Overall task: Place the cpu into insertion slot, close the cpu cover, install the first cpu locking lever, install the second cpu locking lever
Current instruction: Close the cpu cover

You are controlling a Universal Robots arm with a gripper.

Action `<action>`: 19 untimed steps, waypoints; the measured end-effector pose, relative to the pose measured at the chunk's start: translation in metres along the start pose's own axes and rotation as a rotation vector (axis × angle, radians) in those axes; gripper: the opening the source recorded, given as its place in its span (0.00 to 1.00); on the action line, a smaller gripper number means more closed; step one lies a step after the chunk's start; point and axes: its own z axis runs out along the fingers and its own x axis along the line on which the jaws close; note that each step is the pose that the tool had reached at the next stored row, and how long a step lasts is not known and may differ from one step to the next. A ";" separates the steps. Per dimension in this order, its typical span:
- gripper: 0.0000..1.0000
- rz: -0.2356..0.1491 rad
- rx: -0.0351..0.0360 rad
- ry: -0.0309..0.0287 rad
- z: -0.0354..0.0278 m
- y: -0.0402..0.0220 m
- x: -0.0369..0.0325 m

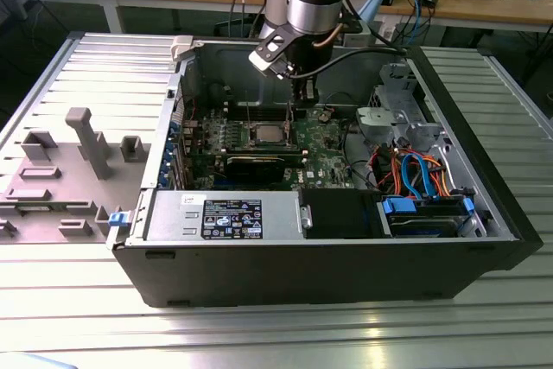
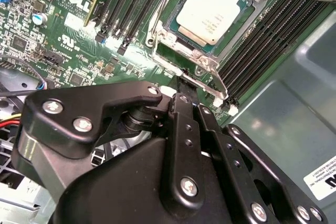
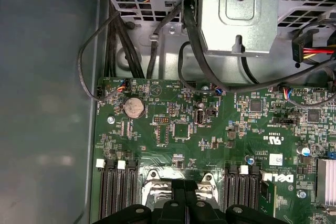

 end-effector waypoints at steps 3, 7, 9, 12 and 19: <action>0.11 0.000 -0.0001 0.0000 0.0000 -0.0015 0.0001; 0.11 0.000 -0.0001 0.0001 0.0000 -0.0020 0.0001; 0.11 0.000 0.0000 0.0000 0.0000 -0.0022 0.0001; 0.11 0.000 -0.0001 0.0015 0.0005 -0.0045 0.0002; 0.11 0.000 -0.0004 0.0054 0.0037 -0.0160 0.0008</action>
